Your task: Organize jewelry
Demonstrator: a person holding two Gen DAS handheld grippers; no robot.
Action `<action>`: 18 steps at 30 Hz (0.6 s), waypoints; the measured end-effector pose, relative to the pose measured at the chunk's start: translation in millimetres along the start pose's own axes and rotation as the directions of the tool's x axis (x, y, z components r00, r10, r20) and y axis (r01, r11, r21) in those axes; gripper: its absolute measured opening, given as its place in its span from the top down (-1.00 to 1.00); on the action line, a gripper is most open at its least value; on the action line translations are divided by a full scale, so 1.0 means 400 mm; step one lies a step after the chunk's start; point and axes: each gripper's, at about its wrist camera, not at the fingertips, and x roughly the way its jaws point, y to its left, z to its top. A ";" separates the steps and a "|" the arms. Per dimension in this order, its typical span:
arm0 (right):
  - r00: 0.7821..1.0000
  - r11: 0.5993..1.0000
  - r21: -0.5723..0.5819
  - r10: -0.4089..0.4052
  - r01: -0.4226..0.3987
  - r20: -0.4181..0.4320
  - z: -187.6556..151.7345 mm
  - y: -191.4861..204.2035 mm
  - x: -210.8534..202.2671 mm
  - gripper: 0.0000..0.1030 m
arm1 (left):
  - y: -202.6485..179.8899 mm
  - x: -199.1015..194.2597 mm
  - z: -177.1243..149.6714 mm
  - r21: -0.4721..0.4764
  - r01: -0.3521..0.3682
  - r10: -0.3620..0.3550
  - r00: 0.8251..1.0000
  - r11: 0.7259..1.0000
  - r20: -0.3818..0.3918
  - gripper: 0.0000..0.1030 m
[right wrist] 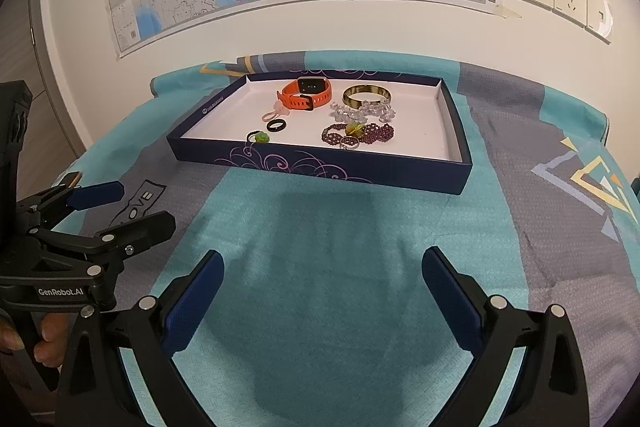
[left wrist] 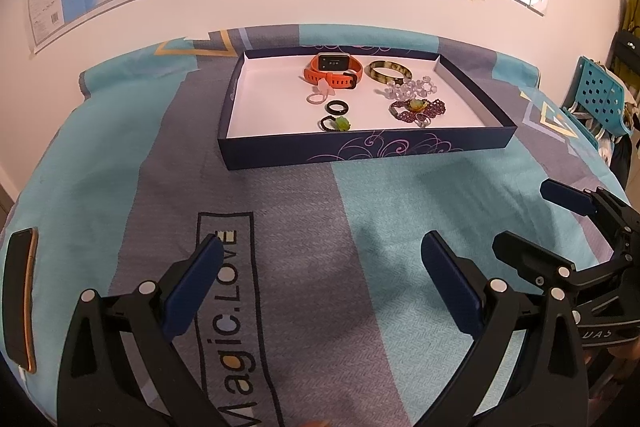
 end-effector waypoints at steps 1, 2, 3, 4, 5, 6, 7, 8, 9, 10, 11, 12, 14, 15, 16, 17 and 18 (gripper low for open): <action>1.000 1.000 0.000 0.001 -0.001 0.000 0.000 0.000 0.000 -0.86 | 0.000 0.000 0.000 0.000 0.000 0.000 1.000 1.000 0.000 -0.89; 1.000 1.000 0.000 0.002 -0.002 -0.001 0.000 0.000 0.001 -0.86 | 0.000 0.001 0.000 0.000 0.001 -0.001 1.000 1.000 0.000 -0.89; 1.000 1.000 0.000 0.002 -0.002 -0.001 0.000 0.000 0.002 -0.86 | 0.000 0.000 0.000 0.000 0.001 -0.001 1.000 1.000 -0.001 -0.89; 1.000 1.000 0.000 0.002 -0.002 0.000 0.000 0.000 0.001 -0.86 | -0.001 0.001 0.000 -0.001 0.001 -0.001 1.000 1.000 -0.001 -0.89; 1.000 1.000 0.000 0.003 -0.003 0.000 0.001 0.000 0.003 -0.86 | -0.001 0.001 0.000 -0.001 0.000 0.000 1.000 1.000 -0.001 -0.89; 1.000 1.000 0.001 0.002 -0.002 -0.001 0.000 0.000 0.003 -0.86 | -0.001 0.001 0.000 -0.001 0.000 0.000 1.000 1.000 -0.001 -0.89; 1.000 1.000 0.002 0.002 -0.002 -0.001 0.000 0.000 0.003 -0.86 | -0.002 0.001 -0.001 -0.001 0.002 -0.002 1.000 1.000 -0.002 -0.89; 1.000 1.000 0.003 0.003 -0.003 -0.001 0.000 0.001 0.003 -0.86 | -0.001 0.001 0.000 -0.001 0.002 -0.002 1.000 1.000 -0.001 -0.89; 1.000 1.000 0.003 0.002 -0.002 -0.001 0.000 0.000 0.004 -0.86 | -0.002 0.002 -0.001 0.000 0.002 -0.002 1.000 1.000 -0.001 -0.89; 1.000 1.000 0.002 0.001 -0.001 -0.001 0.000 0.000 0.003 -0.86 | -0.002 0.002 -0.001 0.001 0.001 -0.001 1.000 1.000 -0.002 -0.89; 1.000 1.000 0.003 0.001 -0.001 -0.001 0.000 0.000 0.003 -0.86 | -0.001 0.003 -0.001 0.001 0.002 -0.002 1.000 1.000 -0.003 -0.89; 1.000 1.000 0.003 0.002 -0.002 -0.002 -0.001 -0.001 0.004 -0.86 | 0.000 0.004 -0.001 0.000 0.002 -0.002 1.000 1.000 -0.003 -0.89; 1.000 1.000 0.004 0.001 -0.001 -0.003 -0.001 0.000 0.005 -0.86 | -0.002 0.007 -0.002 0.001 0.003 -0.003 1.000 1.000 -0.007 -0.89; 1.000 1.000 0.004 0.001 -0.001 -0.002 -0.002 0.000 0.004 -0.86 | -0.002 0.007 -0.003 0.002 0.003 -0.003 1.000 1.000 -0.008 -0.89; 1.000 1.000 0.004 0.002 -0.002 -0.002 -0.002 -0.001 0.004 -0.86 | -0.003 0.007 -0.004 0.002 0.003 -0.003 1.000 1.000 -0.008 -0.89; 1.000 1.000 0.005 0.002 -0.002 -0.003 -0.003 -0.001 0.004 -0.86 | -0.004 0.007 -0.004 0.002 0.004 -0.004 1.000 1.000 -0.008 -0.89; 1.000 1.000 0.005 0.001 -0.001 -0.004 -0.003 0.000 0.004 -0.86 | -0.004 0.007 -0.005 0.003 0.004 -0.004 1.000 1.000 -0.008 -0.89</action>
